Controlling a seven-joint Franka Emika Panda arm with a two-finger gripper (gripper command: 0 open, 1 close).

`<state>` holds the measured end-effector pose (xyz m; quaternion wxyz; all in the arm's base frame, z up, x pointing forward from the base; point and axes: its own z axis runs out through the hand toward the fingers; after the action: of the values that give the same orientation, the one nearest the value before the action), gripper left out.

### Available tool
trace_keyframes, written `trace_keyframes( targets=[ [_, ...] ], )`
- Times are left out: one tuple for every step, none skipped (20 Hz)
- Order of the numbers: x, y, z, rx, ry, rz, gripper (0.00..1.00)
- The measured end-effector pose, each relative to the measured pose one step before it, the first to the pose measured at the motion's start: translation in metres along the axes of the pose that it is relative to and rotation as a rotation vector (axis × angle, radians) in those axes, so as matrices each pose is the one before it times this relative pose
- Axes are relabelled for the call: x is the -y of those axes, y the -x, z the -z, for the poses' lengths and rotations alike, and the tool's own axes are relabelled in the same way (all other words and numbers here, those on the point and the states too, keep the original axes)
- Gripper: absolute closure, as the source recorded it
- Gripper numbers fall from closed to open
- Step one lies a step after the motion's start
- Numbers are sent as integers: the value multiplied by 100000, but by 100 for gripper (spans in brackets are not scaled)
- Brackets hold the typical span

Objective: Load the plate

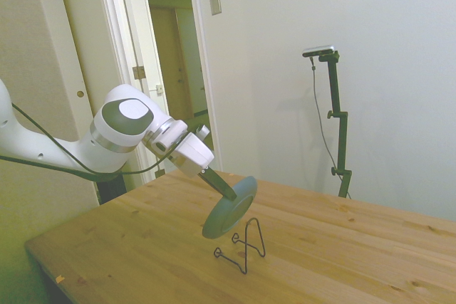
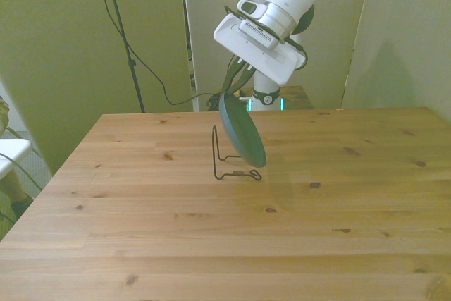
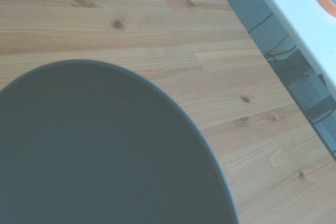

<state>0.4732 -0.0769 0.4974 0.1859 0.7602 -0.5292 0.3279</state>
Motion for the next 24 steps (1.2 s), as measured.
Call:
trace_keyframes(
  targets=[
    [14, 135, 53, -954, 557, -603, 100],
    [-1, 116, 45, -991, 692, -716, 100],
    [-29, 110, 23, -643, 862, -721, 100],
    [-38, 99, 58, -473, 885, -645, 100],
    [-61, 35, 56, -738, 787, -388, 100],
    [-59, 8, 56, -687, 659, -335, 100],
    [-93, 3, 0, -466, 932, -467, 100],
    [-79, -6, -49, -328, 761, -421, 100],
    [-78, -19, -65, -465, 725, -265, 100],
    [-77, -27, -69, -537, 717, -243, 100],
    [-91, -14, -71, -317, 855, -193, 100],
    [-57, 4, -75, -326, 698, -211, 100],
    [-32, 53, -84, -274, 713, -72, 100],
    [13, 69, -82, -429, 585, -69, 100],
    [47, 62, -88, -417, 333, -127, 100],
    [67, 91, -121, -208, 467, 42, 100],
    [78, 85, -131, -262, 710, -34, 100],
    [114, 79, -138, -85, 589, 65, 100],
    [162, 100, -144, -5, 328, 134, 100],
    [164, 114, -130, -14, 225, 187, 100],
    [159, 103, -183, 21, 265, 143, 100],
    [148, 113, -205, 77, 315, 223, 100],
    [148, 68, -215, 64, 300, 175, 100],
    [131, 32, -190, 87, 264, 108, 100]
  ],
)
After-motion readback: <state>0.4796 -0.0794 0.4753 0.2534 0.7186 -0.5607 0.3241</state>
